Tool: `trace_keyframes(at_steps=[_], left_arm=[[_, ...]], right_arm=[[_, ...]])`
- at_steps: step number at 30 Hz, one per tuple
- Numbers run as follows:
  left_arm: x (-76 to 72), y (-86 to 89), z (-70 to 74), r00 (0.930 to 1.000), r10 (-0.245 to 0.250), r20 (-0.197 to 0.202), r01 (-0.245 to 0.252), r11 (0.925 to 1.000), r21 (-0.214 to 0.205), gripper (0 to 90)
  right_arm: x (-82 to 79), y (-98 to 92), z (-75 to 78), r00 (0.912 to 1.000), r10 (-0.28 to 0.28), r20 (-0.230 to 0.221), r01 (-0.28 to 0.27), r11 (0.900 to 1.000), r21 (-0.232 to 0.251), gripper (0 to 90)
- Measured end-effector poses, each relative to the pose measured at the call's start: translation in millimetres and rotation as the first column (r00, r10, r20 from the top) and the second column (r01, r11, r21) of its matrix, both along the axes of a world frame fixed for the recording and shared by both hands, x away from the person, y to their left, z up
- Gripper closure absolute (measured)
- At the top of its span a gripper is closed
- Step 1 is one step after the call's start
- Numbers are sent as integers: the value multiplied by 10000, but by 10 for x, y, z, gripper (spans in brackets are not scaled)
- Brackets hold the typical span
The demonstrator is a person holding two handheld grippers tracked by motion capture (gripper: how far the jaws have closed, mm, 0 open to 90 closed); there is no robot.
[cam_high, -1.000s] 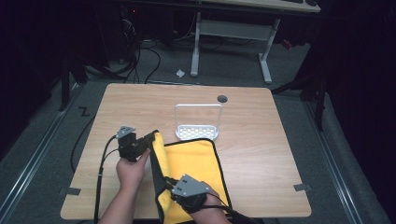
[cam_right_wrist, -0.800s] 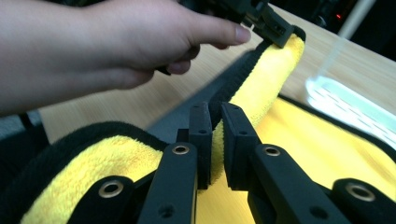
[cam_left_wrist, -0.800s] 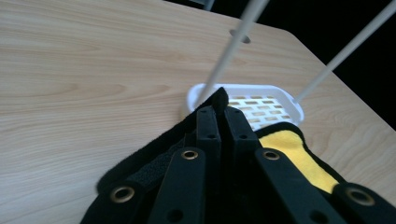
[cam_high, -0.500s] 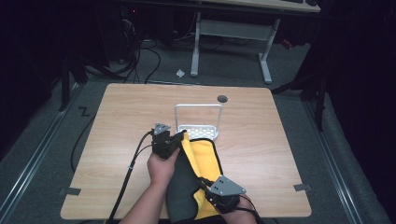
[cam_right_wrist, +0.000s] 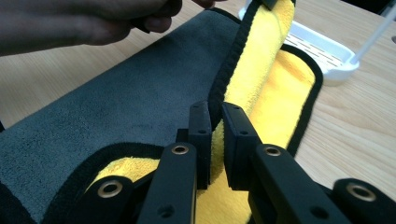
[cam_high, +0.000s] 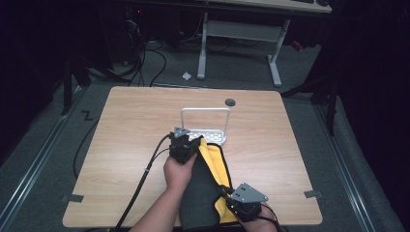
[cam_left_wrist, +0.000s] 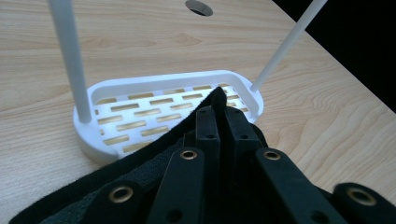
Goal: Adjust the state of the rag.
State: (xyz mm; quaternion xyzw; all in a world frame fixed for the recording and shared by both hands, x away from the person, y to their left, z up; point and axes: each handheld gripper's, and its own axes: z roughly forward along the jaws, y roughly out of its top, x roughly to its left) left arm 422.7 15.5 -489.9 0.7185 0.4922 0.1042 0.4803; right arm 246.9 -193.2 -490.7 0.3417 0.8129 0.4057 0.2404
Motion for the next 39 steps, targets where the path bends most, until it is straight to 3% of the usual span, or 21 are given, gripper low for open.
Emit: trace_keyframes(at_steps=[9,12,15,17,23,30,39], left_arm=[[4,-148,-102,9993,-225,-287,227,9997,62,842],[-11,-209,-111,9994,-318,-96,319,9995,45,829],[-38,-277,-111,9970,-717,304,726,9970,-285,699],[-44,-305,-121,9949,-977,262,991,9932,-606,599],[-94,-306,-106,9911,-1269,403,1291,9900,-568,490],[-167,-156,-63,9893,-1407,377,1427,9881,-568,483],[-367,265,-146,9901,-1396,161,1391,9900,252,575]], right_arm=[[-16,-146,-110,9983,-242,-535,230,9994,-244,824],[-24,-192,-125,9975,-338,-622,331,9994,-137,808],[-14,-231,-117,9966,-459,-681,470,9988,151,707],[-5,-254,-96,9968,-618,-499,633,9976,291,667],[71,-349,-105,9930,-1071,-487,1096,9926,520,658],[97,-334,-143,9925,-1106,-519,1126,9929,377,659],[91,-314,-162,9937,-1016,-477,1025,9946,173,672]])
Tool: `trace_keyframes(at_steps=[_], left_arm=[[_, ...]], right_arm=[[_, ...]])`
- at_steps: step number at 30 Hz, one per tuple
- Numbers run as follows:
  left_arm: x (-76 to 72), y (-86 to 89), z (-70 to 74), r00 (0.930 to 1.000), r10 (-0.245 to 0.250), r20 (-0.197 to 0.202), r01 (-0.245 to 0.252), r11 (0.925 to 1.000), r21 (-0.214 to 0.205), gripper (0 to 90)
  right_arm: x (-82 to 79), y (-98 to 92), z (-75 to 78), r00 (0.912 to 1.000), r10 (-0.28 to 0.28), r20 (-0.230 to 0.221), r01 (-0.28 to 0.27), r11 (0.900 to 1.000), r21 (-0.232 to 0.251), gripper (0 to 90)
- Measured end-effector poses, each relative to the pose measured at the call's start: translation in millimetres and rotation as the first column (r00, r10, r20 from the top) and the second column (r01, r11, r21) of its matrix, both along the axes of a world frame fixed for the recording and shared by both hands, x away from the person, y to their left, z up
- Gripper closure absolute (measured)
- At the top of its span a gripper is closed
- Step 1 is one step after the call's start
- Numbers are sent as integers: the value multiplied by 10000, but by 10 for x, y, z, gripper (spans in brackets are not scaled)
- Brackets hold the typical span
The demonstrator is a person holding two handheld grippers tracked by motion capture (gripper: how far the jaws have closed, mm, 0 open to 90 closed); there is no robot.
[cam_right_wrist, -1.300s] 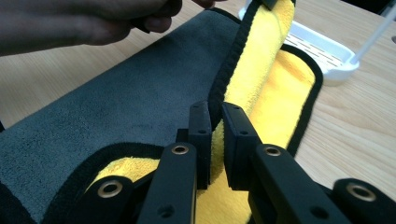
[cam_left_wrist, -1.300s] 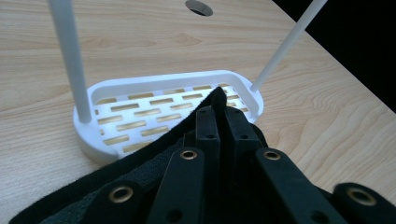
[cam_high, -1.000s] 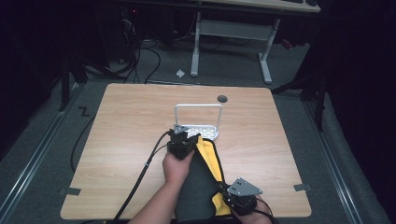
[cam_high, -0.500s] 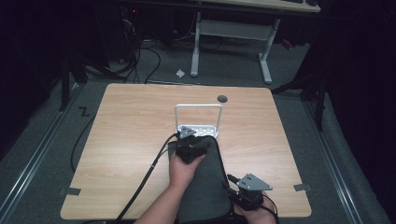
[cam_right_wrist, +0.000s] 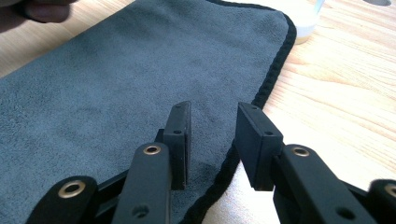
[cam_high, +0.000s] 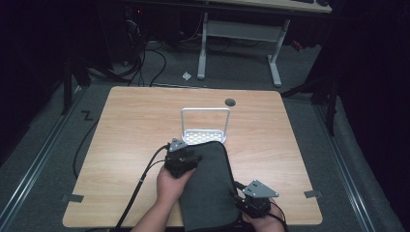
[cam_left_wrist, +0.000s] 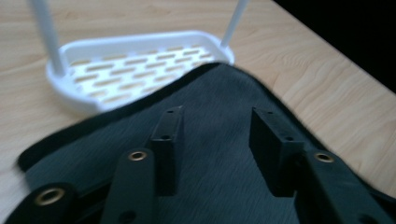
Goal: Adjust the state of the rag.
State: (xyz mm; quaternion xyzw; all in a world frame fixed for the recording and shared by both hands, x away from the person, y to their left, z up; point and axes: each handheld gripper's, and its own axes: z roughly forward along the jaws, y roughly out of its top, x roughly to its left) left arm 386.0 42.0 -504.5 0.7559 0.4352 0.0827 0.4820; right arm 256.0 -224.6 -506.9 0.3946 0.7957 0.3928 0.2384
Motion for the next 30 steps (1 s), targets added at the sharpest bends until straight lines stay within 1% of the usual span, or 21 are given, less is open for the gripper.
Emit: trace_keyframes(at_steps=[2,6,8,10,12,13,15,17,19,20,22,24,25,26,27,28,30], left_arm=[[-60,100,-23,10000,26,2,-26,9999,129,592],[-200,271,-50,10000,60,28,-60,9999,148,594],[-281,325,-67,10000,12,84,-13,9999,131,581],[-349,359,-93,10000,-46,-28,46,9999,146,566],[-409,379,-127,9998,-100,-173,103,9998,191,551],[-442,388,-151,9994,-103,-328,110,9997,211,544],[-495,378,-179,9992,-90,-398,109,9989,457,543],[-551,363,-182,9992,-231,-319,246,9985,479,534],[-583,344,-168,9990,-397,-207,406,9980,481,534],[-590,333,-165,9986,-477,-231,485,9981,376,534],[-591,311,-167,9977,-619,-289,629,9974,359,545],[-589,293,-183,9958,-815,-411,833,9956,438,600],[-592,285,-190,9951,-879,-449,905,9941,592,658],[-592,279,-196,9936,-1004,-508,1042,9915,780,724],[-590,271,-205,9924,-1110,-533,1159,9883,989,763],[-588,265,-215,9924,-1119,-521,1174,9859,1190,789],[-571,265,-247,9919,-1159,-523,1225,9812,1491,811]], right_arm=[[-1,-2,0,10000,-5,2,5,10000,-11,675],[5,-6,-4,10000,-74,-33,74,10000,56,678],[11,-12,-7,10000,-71,-26,71,10000,19,678],[14,-17,-8,10000,-84,-49,84,10000,5,680],[18,-18,-8,9999,-109,-54,109,9999,48,681],[20,-19,-6,9999,-108,-41,108,9999,47,683],[34,-20,-1,9999,-105,-72,105,9999,92,687],[66,-13,12,9997,-165,-160,168,9997,159,693],[129,7,45,9998,-164,-125,165,9998,131,699],[164,23,68,9998,-161,-90,162,9998,89,708],[260,58,98,9999,-73,-79,73,9999,86,729],[381,113,99,9999,-53,-163,52,10000,-31,771],[451,141,87,9995,11,-308,-14,9999,-105,812],[521,172,64,9990,69,-450,-81,9996,-263,859],[586,201,32,9978,90,-651,-128,9982,-582,900],[644,230,-4,9960,106,-887,-179,9964,-824,900],[740,267,-82,9930,62,-1180,-203,9928,-1184,900]])
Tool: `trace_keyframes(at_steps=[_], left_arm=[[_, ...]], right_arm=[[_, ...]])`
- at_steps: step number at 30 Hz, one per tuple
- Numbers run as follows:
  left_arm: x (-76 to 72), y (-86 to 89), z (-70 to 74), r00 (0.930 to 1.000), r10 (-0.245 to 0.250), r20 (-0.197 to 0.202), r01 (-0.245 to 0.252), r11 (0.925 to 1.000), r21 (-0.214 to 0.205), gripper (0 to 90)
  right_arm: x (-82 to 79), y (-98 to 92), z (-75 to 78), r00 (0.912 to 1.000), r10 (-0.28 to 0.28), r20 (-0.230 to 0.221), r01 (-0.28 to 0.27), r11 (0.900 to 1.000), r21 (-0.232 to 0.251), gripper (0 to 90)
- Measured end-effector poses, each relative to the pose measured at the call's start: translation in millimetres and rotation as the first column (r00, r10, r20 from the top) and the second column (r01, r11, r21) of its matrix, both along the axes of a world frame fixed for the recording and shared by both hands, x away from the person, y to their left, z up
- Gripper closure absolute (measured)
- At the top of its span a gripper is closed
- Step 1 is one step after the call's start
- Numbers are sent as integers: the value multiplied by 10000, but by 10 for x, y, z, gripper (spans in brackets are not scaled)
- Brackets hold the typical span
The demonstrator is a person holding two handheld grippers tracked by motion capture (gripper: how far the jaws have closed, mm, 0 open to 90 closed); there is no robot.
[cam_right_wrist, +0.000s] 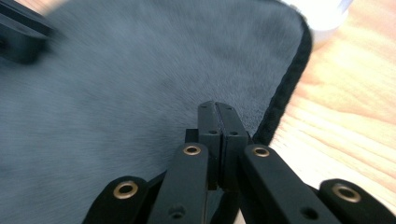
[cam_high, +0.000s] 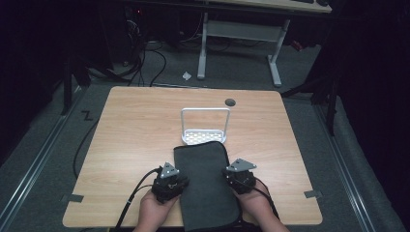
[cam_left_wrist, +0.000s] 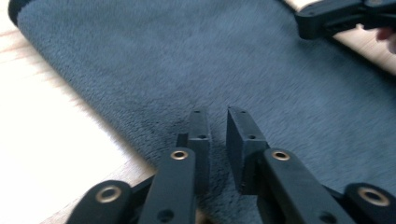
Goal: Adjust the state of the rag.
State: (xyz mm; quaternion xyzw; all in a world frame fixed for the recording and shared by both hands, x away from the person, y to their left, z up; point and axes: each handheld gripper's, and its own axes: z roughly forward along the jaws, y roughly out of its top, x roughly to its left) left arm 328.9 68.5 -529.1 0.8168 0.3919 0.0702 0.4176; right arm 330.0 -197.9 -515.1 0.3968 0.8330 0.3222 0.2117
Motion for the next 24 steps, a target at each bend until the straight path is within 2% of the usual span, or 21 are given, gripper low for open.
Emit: trace_keyframes(at_steps=[1,2,3,5,7,12,16,18,20,21,23,24], left_arm=[[4,5,-8,10000,0,4,0,10000,-35,817],[11,12,-14,10000,-9,-13,9,10000,-83,817],[14,15,-16,10000,-40,-17,40,10000,-85,819],[5,17,-17,10000,-64,-32,64,10000,-73,821],[-23,33,-16,9998,-183,-60,183,9998,-74,820],[-151,93,-15,9976,-583,-362,572,9979,-302,807],[-221,88,1,9960,-784,-434,769,9964,-349,775],[-157,109,26,9978,-574,-338,563,9978,-340,734],[-30,156,53,9996,-154,-232,143,9988,-463,689],[67,188,67,9996,247,-105,-252,9984,-510,666],[216,234,83,9969,766,-152,-775,9945,-710,584],[298,252,86,9952,962,-163,-972,9918,-834,574]], right_arm=[[42,12,-49,10000,-7,-88,5,9997,-254,900],[57,12,-72,9999,-25,-139,21,9995,-307,900],[62,6,-80,9999,-64,-148,62,9999,-152,900],[42,0,-73,9999,1,-164,-4,9999,-171,900],[-33,-15,-77,9998,136,-132,-138,9998,-161,900],[-309,-100,-85,9988,379,-320,-368,9988,336,900],[-442,-123,-90,9981,545,-288,-534,9979,363,899],[-451,-127,-94,9982,536,-252,-526,9978,401,898],[-449,-125,-104,9985,484,-259,-471,9976,502,897],[-449,-124,-105,9985,488,-250,-475,9976,496,897],[-450,-126,-108,9986,498,-196,-488,9976,483,897],[-451,-127,-111,9986,509,-175,-500,9975,497,897]])
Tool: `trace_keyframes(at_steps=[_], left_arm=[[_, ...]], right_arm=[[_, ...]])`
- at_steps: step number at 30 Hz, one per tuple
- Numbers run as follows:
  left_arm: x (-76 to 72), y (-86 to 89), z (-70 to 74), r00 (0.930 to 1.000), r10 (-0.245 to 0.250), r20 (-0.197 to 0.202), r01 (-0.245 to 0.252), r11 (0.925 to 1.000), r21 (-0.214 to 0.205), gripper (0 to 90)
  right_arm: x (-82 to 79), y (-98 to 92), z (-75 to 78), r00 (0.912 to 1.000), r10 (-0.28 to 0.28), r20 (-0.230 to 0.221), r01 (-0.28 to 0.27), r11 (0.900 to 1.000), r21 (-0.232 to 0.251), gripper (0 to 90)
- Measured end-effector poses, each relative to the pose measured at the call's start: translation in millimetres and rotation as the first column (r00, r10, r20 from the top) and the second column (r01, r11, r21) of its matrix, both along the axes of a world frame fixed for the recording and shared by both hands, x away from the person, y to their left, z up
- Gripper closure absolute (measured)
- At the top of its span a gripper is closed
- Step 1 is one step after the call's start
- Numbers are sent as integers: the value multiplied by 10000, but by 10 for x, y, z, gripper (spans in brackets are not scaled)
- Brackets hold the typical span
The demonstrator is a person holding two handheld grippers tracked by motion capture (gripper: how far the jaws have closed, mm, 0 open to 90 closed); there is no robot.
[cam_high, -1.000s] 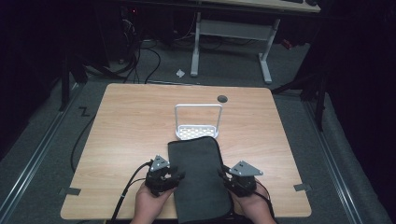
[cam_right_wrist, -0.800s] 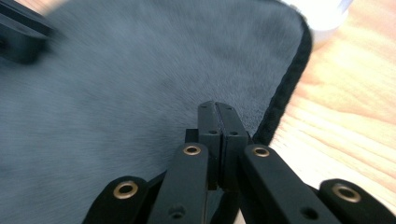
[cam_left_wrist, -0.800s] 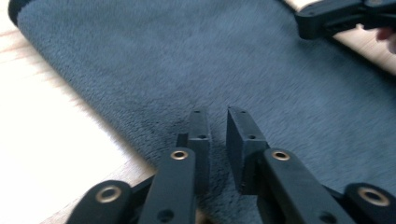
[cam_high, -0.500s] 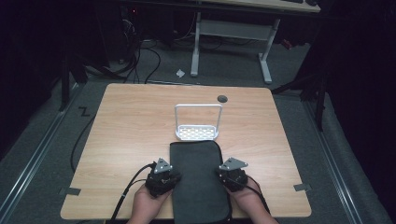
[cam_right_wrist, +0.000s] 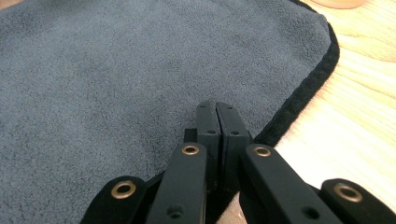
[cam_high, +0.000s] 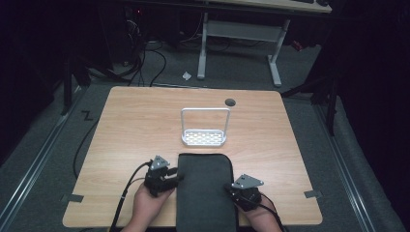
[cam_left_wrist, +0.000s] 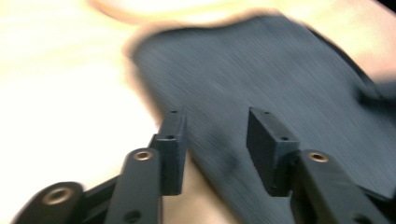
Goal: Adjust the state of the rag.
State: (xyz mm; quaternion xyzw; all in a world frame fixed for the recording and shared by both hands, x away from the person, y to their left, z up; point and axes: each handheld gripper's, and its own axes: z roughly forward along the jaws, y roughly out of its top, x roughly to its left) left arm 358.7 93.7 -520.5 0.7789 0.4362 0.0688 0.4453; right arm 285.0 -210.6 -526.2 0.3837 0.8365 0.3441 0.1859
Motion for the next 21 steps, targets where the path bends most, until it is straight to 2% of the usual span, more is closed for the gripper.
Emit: trace_keyframes(at_steps=[3,5,6,9,12,15,16,19,21], left_arm=[[216,0,-25,9987,467,-180,-469,9988,-137,515],[328,-15,-69,9965,611,-564,-632,9973,-370,498],[376,-40,-97,9946,706,-765,-730,9969,-295,495],[395,-90,-133,9950,729,-689,-749,9968,-261,558],[396,-103,-148,9945,705,-769,-733,9967,-340,688],[375,-101,-175,9970,505,-590,-527,9980,-360,770],[372,-101,-177,9972,481,-580,-503,9980,-376,787],[351,-114,-178,9982,420,-423,-430,9988,-234,792],[358,-104,-182,9979,431,-480,-447,9984,-331,792]], right_arm=[[1,-1,-2,10000,18,15,-18,10000,12,897],[-2,-3,-4,10000,19,30,-19,10000,26,897],[-1,-6,-5,10000,42,51,-42,10000,18,896],[-2,-8,-6,10000,10,3,-10,10000,82,896],[4,-14,-5,10000,49,-22,-49,9999,134,885],[40,-30,22,10000,-22,-66,25,9988,489,840],[84,-39,63,9998,-172,111,164,9976,669,812],[200,-33,129,9978,-521,409,489,9960,751,742],[345,-15,152,9961,-745,479,716,9956,608,677]])
